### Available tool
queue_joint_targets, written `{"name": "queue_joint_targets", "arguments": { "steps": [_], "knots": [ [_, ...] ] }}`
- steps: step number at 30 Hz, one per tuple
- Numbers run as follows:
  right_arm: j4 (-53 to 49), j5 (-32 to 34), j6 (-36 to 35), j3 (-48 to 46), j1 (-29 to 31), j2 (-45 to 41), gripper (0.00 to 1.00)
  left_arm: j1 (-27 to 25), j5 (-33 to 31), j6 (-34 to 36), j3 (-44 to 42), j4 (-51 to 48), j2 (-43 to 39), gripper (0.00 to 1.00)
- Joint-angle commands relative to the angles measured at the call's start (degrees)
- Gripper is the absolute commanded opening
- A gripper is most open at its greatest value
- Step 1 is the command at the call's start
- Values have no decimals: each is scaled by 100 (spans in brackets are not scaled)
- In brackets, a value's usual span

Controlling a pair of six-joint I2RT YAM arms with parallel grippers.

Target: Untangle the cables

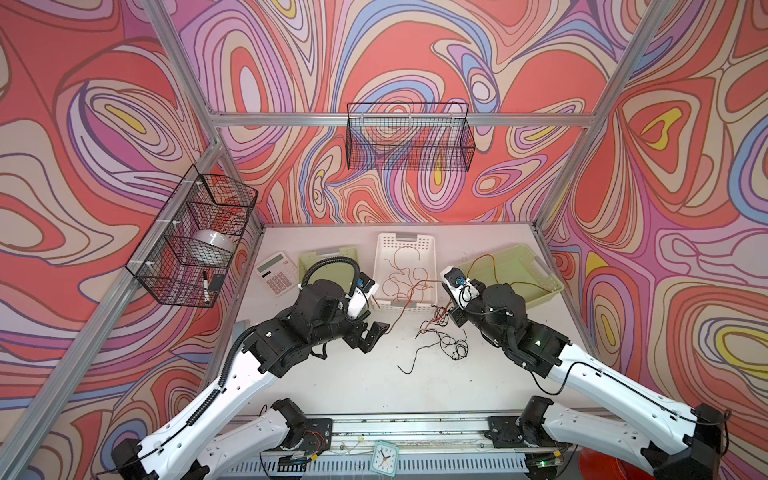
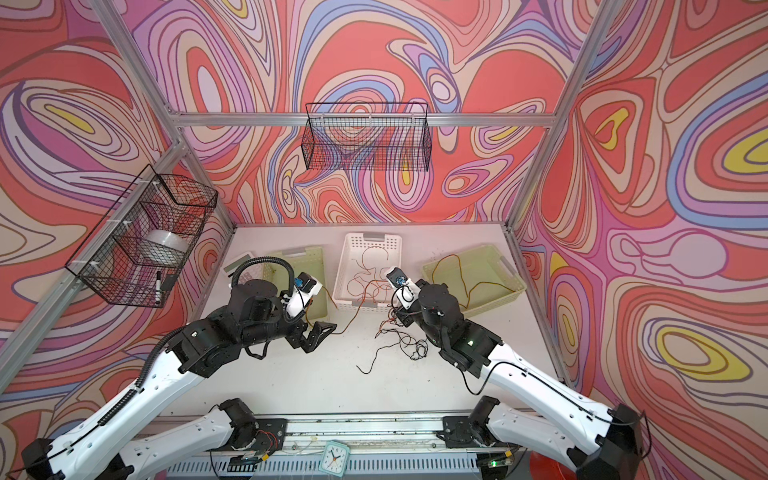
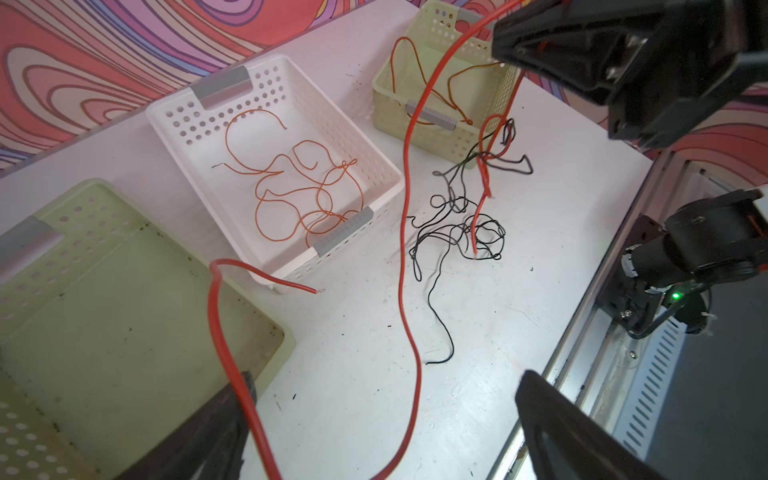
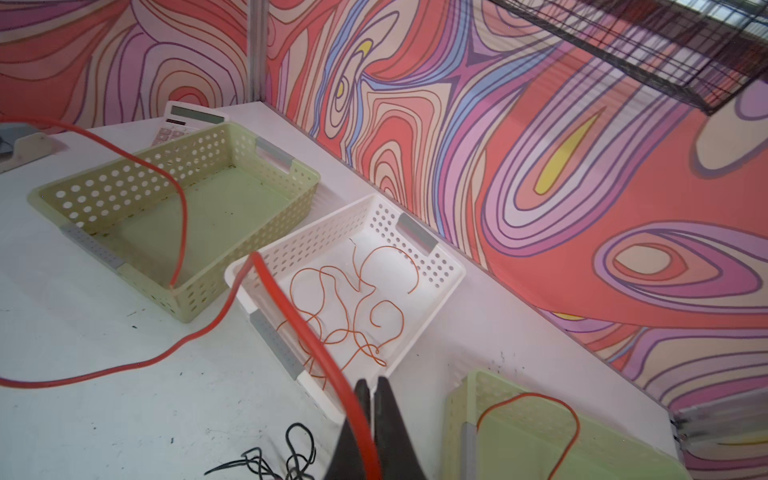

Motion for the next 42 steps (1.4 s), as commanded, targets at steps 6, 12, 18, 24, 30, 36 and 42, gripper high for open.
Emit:
{"name": "queue_joint_targets", "arguments": {
  "steps": [6, 12, 18, 24, 30, 36, 42],
  "knots": [
    [-487, 196, -249, 136, -483, -456, 0, 8, -126, 622, 101, -1108, -233, 100],
    [-611, 270, -316, 232, -949, -422, 0, 8, 1037, 800, 279, -1672, 432, 90],
    [-672, -97, -117, 323, -1077, -84, 0, 16, 1445, 1102, 590, -1986, 1044, 63],
    [-712, -425, -115, 334, -1077, 174, 0, 18, 2007, 1359, 941, -1786, 1231, 46],
    [-345, -1555, -171, 141, -1077, 154, 0, 9, 1045, 1048, 877, 357, 1241, 80],
    [-299, -2141, -185, 164, -1077, 350, 0, -82, 1141, 806, 1671, 1550, 2354, 81],
    [-172, -2420, -149, 198, -1068, 515, 0, -372, 1168, 1069, 2678, 1218, 3639, 78]
  ]
}}
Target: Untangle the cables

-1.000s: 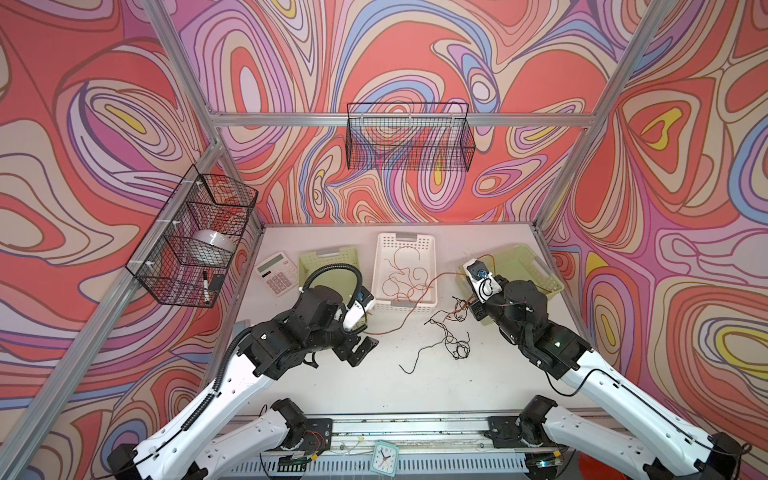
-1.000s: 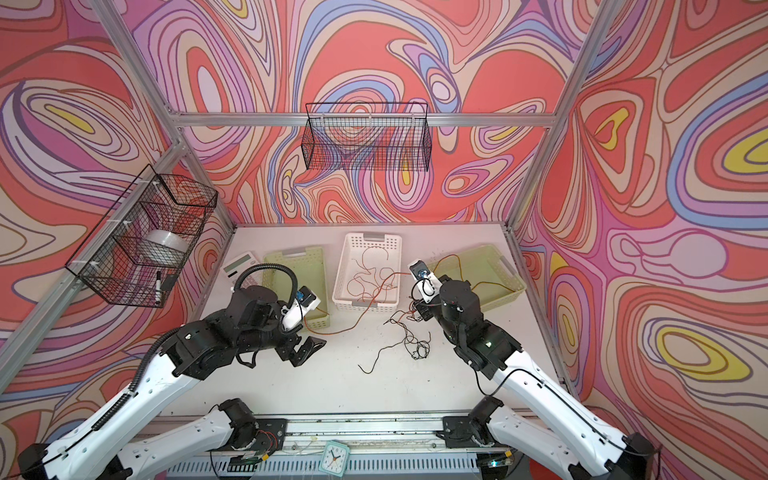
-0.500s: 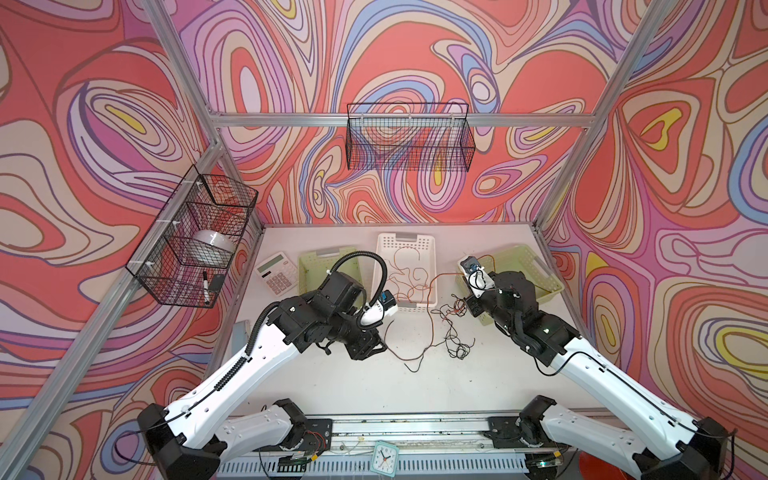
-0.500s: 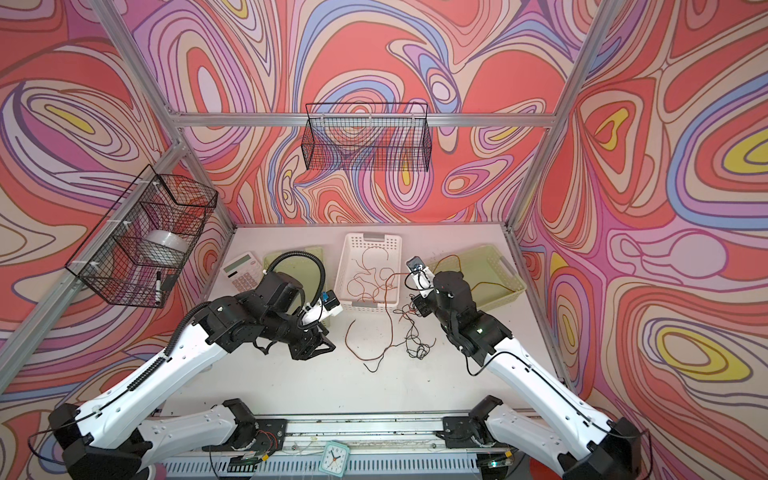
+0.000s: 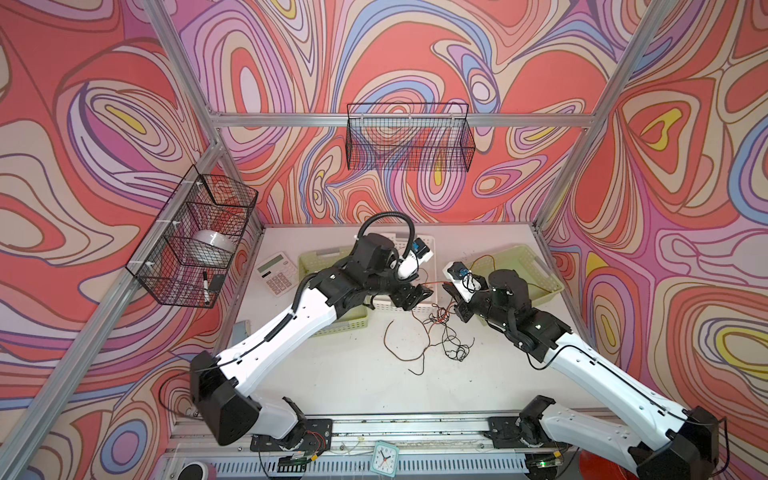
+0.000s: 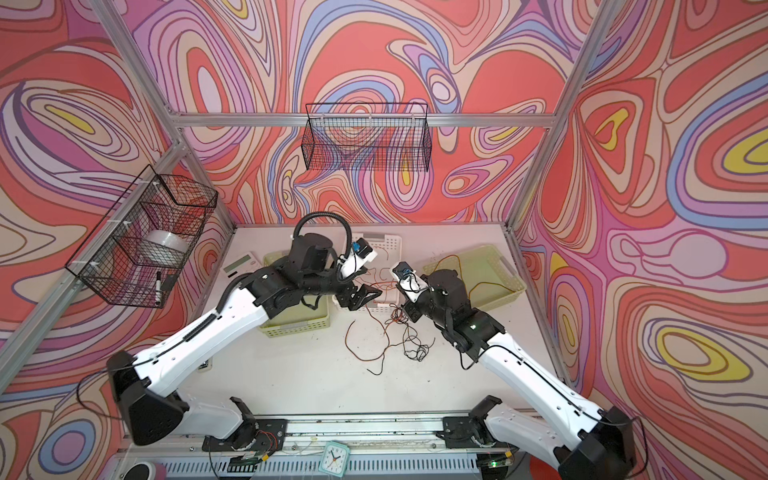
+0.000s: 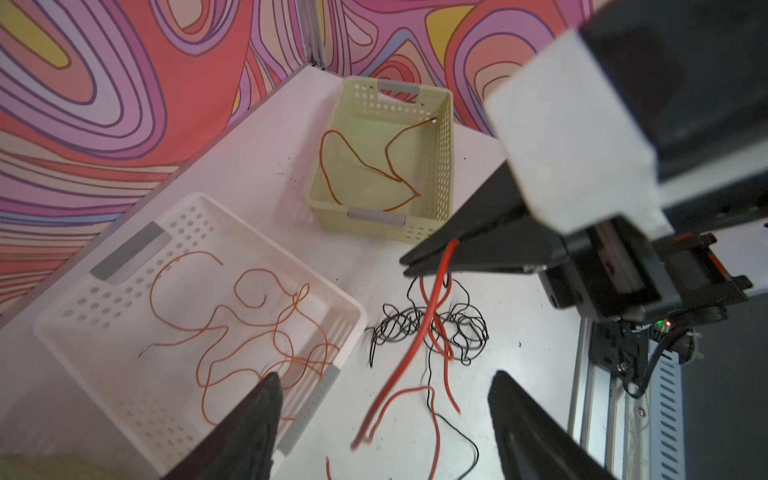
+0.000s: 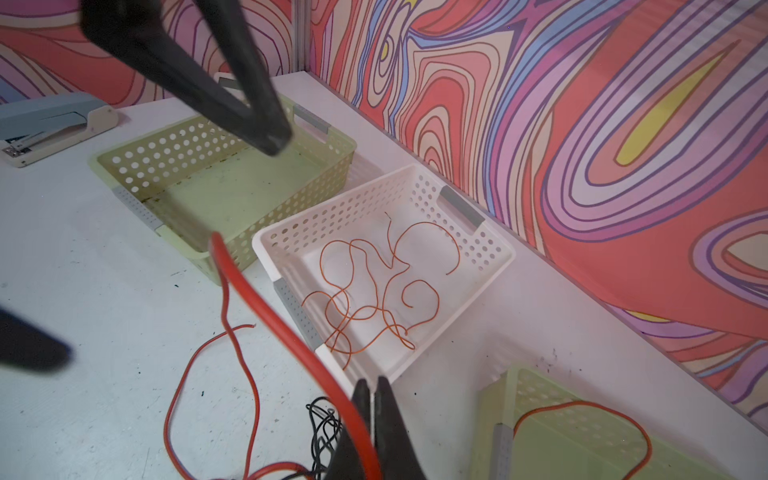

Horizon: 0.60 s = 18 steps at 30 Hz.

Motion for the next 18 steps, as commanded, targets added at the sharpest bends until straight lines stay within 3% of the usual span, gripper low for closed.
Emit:
{"name": "queue_joint_targets", "arguments": {
  "steps": [1, 5, 9, 14, 18],
  "knots": [
    [170, -326, 33, 14, -8, 28, 0, -117, 1, 153, 377, 60, 454, 77],
    [317, -343, 101, -21, -8, 15, 0, -127, 142, 145, 682, -16, 877, 53],
    [608, -256, 341, -199, -8, -71, 1, -132, 408, 193, 844, -151, 937, 0],
    [1072, -43, 1103, -833, -11, -140, 23, -132, 727, 61, 723, 174, 524, 0],
    [1890, 303, 1868, -1682, -17, -421, 31, -136, 754, 118, 843, 18, 265, 0]
  ]
}}
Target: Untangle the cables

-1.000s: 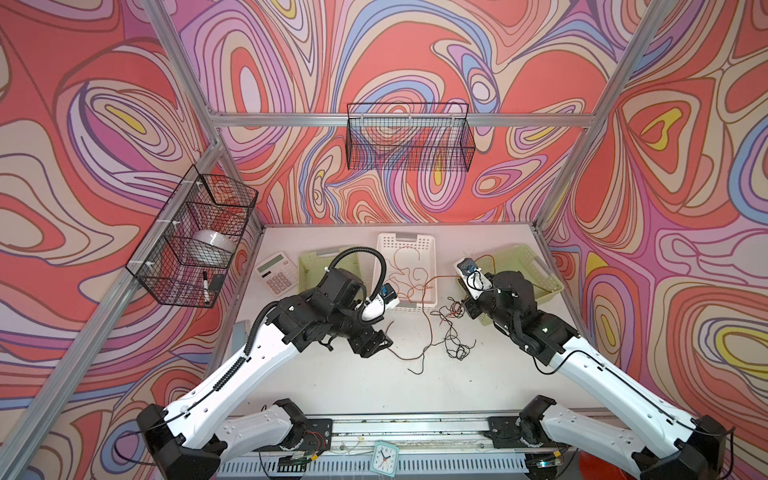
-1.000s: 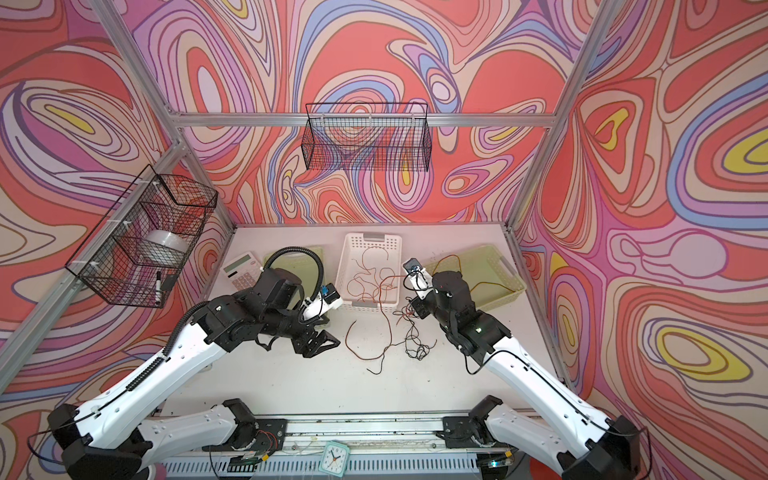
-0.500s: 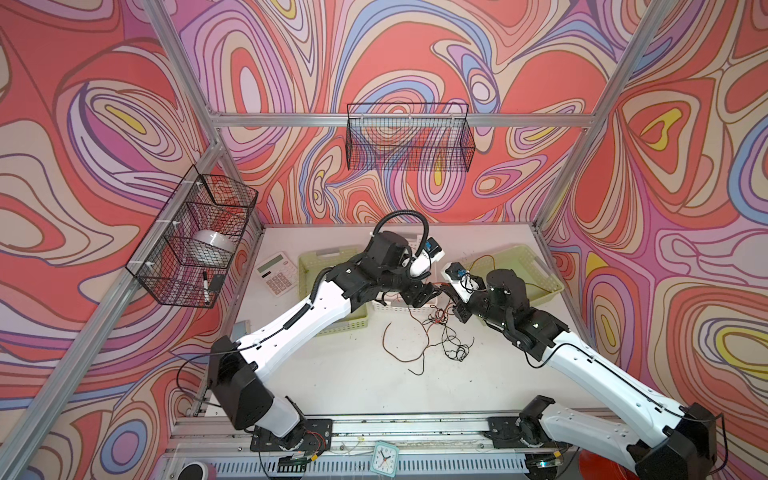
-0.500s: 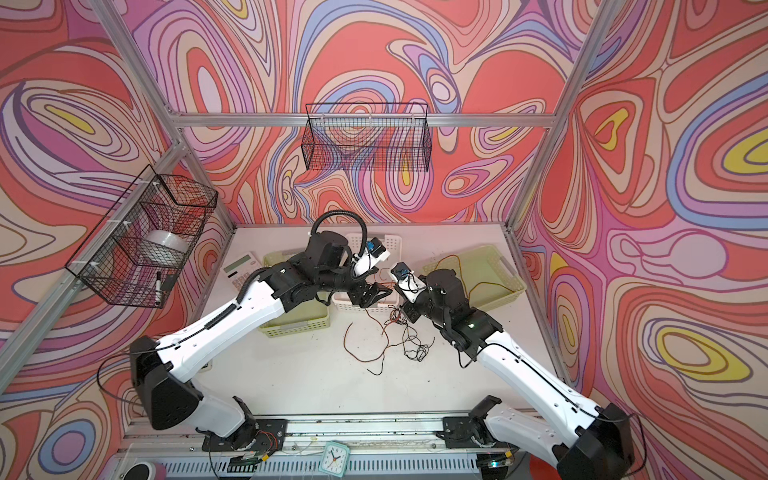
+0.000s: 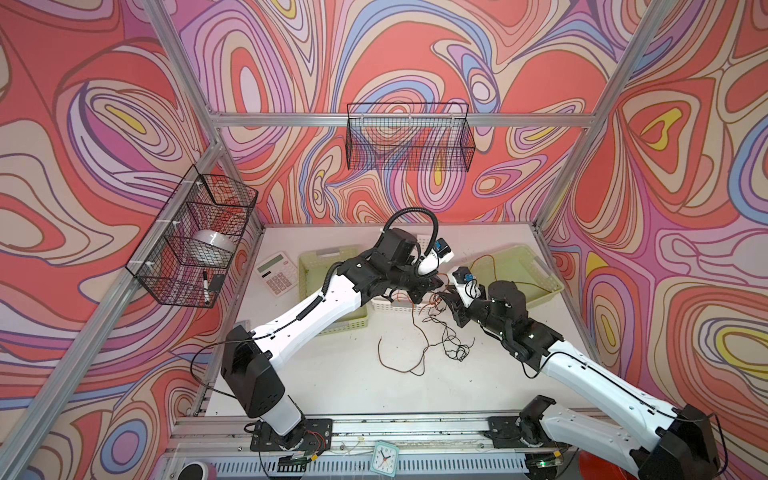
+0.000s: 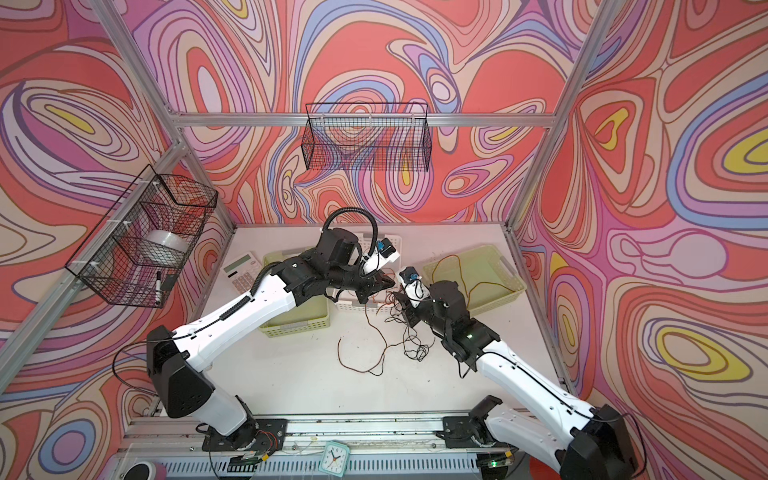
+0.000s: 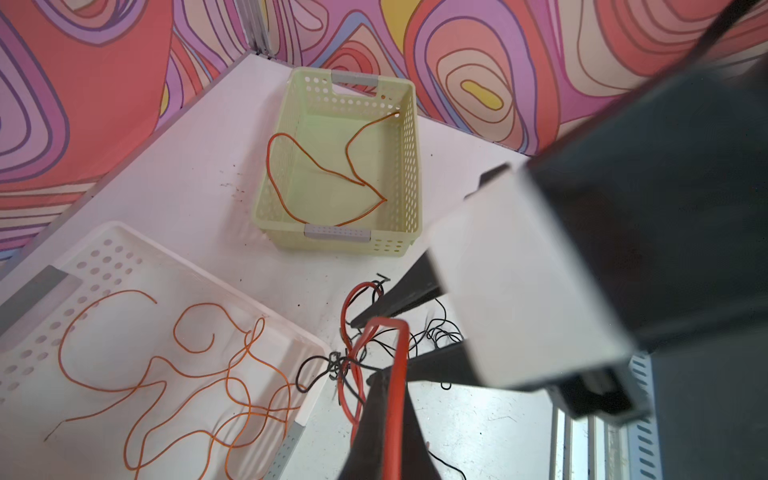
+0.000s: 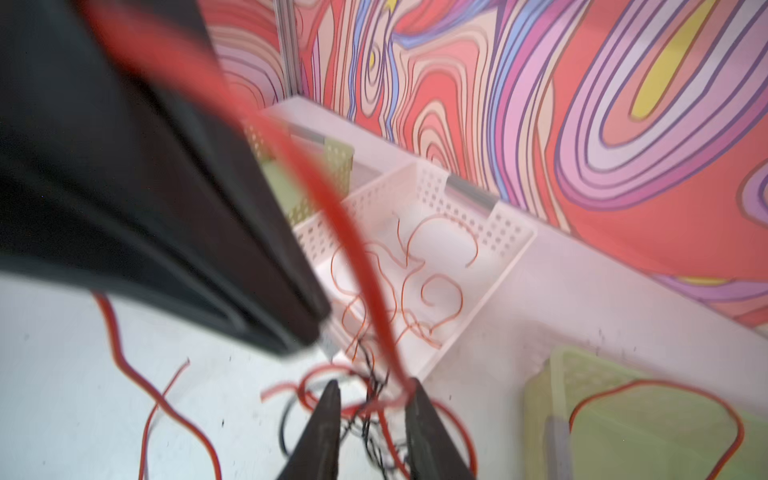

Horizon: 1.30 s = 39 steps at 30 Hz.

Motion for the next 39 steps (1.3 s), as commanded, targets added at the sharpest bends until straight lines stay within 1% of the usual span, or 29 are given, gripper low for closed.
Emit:
{"name": "queue_joint_targets", "arguments": {
  "steps": [1, 6, 10, 14, 18, 20, 23, 26, 30, 32, 34, 37, 39],
  "knots": [
    [698, 245, 858, -542, 12, -214, 32, -2, 206, 70, 280, 57, -401, 0],
    [1095, 653, 1590, -1137, 3, -405, 33, 7, 115, 230, 501, -324, -596, 0],
    [1150, 780, 1805, -1349, 3, -406, 38, 149, 132, 231, 543, -382, -787, 0],
    [819, 923, 1798, -1283, 4, -140, 40, 213, 186, 266, 586, -416, -939, 0],
    [787, 920, 1788, -1242, 3, -108, 41, 274, 242, 232, 587, -419, -1053, 0],
    [880, 758, 1723, -1267, 3, -284, 44, 278, 260, 211, 552, -416, -1093, 0],
    [982, 324, 1515, -1160, 3, -697, 52, 283, 376, 176, 481, -427, -1093, 0],
    [882, 178, 1404, -909, 3, -1039, 57, 279, 363, 153, 360, -414, -1092, 0],
    [237, 246, 1146, -617, 3, -1184, 56, 296, 328, 137, 225, -305, -1154, 0],
    [3, 323, 1158, -607, 3, -1207, 56, 312, 346, 121, 256, -308, -1155, 0],
    [136, 350, 1281, -748, 3, -1378, 56, 314, 336, 133, 299, -340, -1155, 0],
    [489, 608, 1626, -929, 3, -1765, 56, 314, 335, 94, 312, -339, -1172, 0],
    [546, 671, 1632, -887, 3, -1897, 54, 314, 357, 80, 310, -345, -1178, 0]
  ]
}}
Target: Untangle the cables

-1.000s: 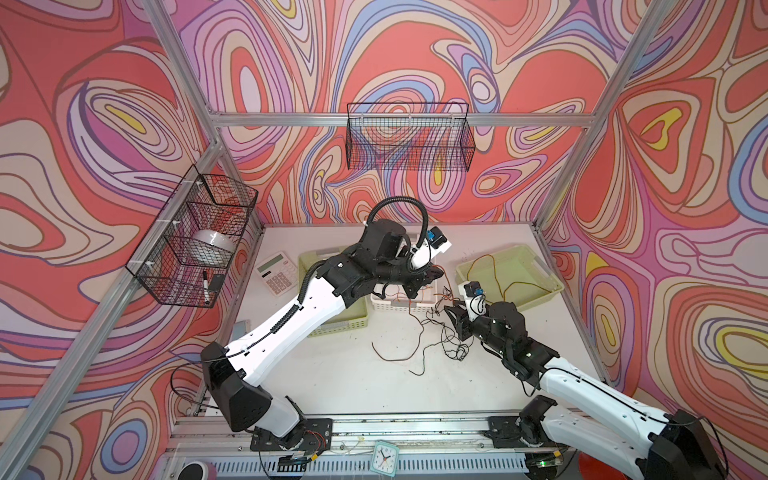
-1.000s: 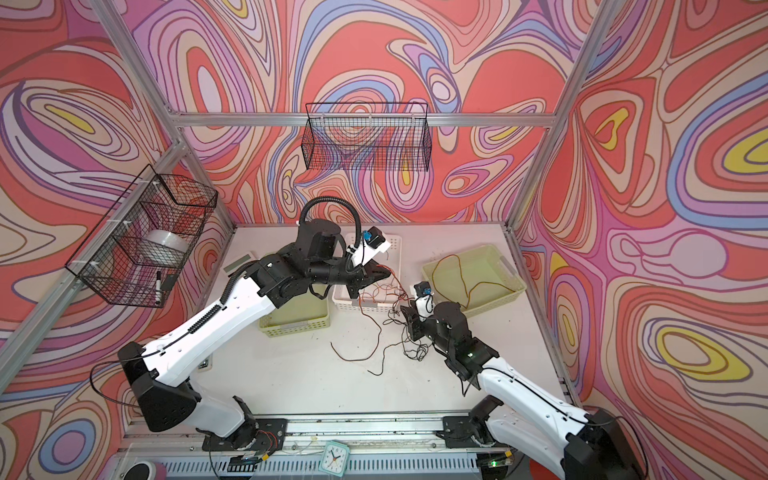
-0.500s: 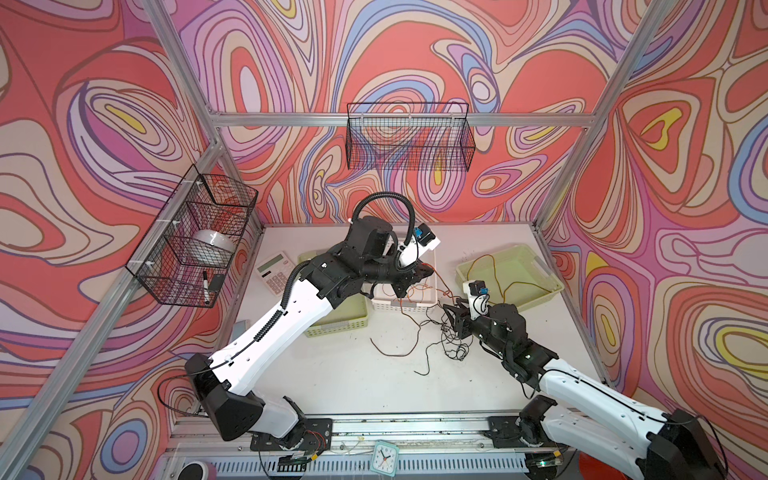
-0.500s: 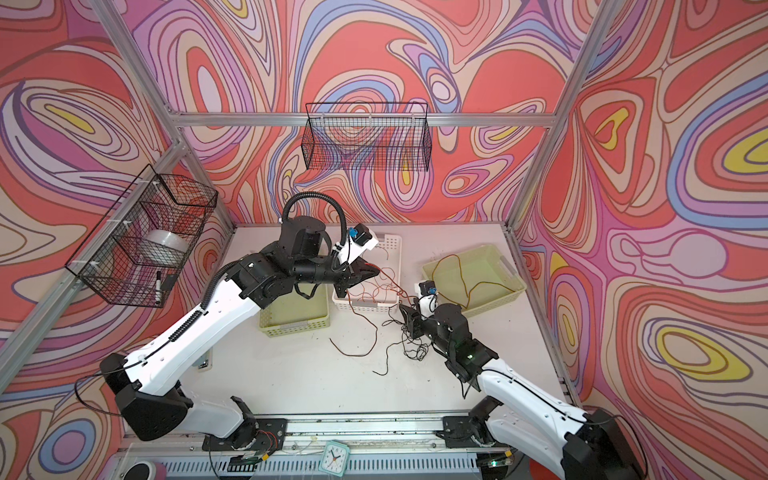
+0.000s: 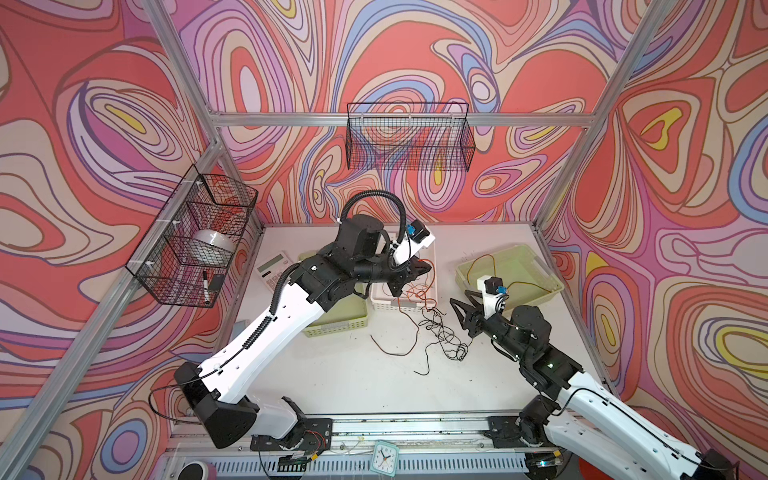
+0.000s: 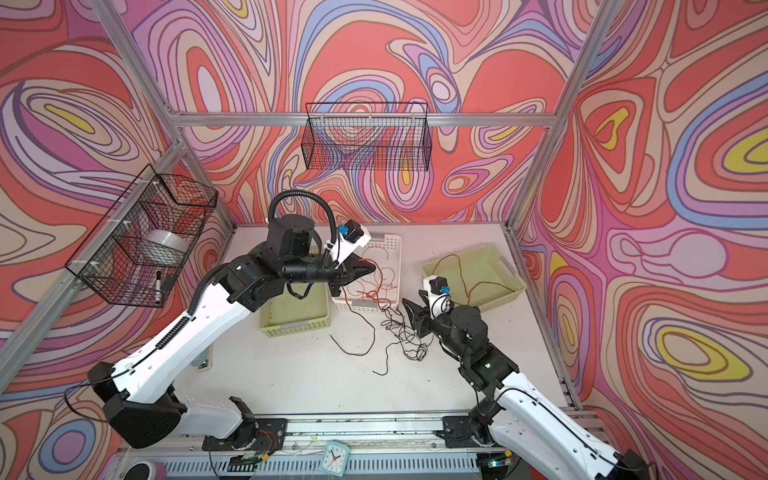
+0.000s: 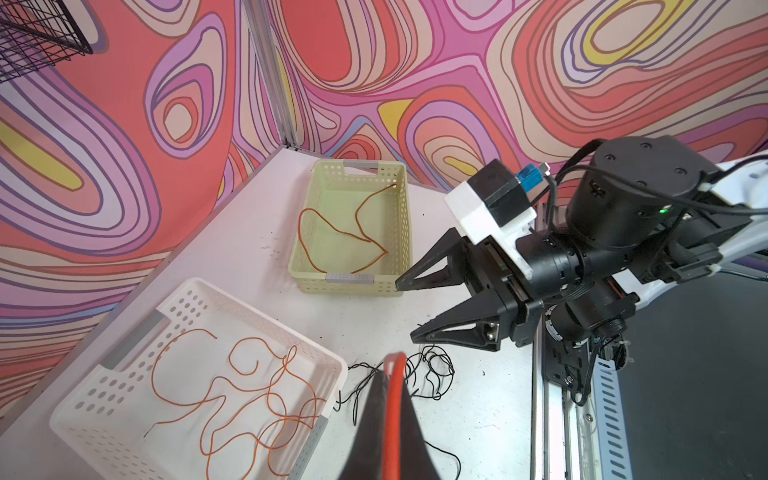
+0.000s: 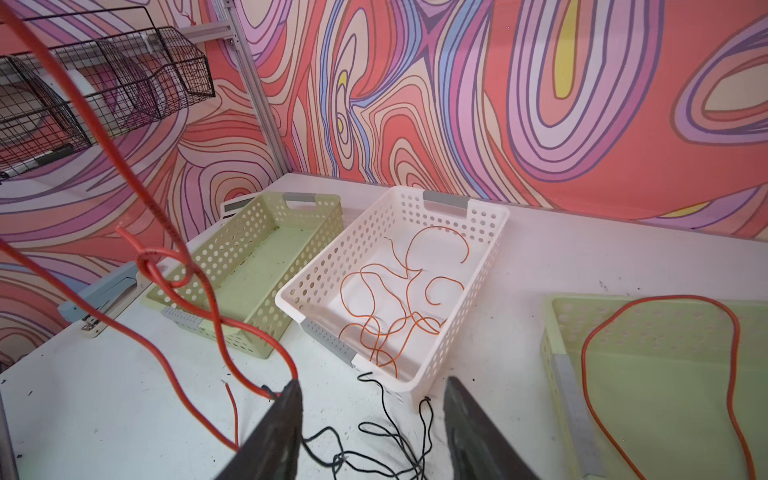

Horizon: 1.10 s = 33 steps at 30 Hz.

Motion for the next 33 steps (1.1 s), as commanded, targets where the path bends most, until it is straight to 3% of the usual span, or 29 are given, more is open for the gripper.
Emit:
{"name": "queue_joint_targets", "arguments": {
  "steps": [1, 6, 17, 24, 29, 33],
  "knots": [
    [-8, 14, 61, 97, -12, -147, 53, 27, 133, -21, 7, 90, -123, 0],
    [-901, -1167, -466, 878, -12, 661, 45, 23, 180, 9, 13, 38, -99, 0],
    [-2151, -1295, -2037, 1778, -12, 1382, 42, 25, 389, 109, 130, -127, -62, 0],
    [-1807, -1092, -2444, 1800, -12, 1661, 40, 27, 634, 98, 184, -183, -1, 0],
    [-1684, -1332, -2583, 1940, -12, 2072, 39, 23, 665, 65, 214, -165, 26, 0],
    [-1141, -1321, -2462, 1820, -12, 2150, 31, 23, 699, 24, 200, -165, 51, 0]
  ]
}}
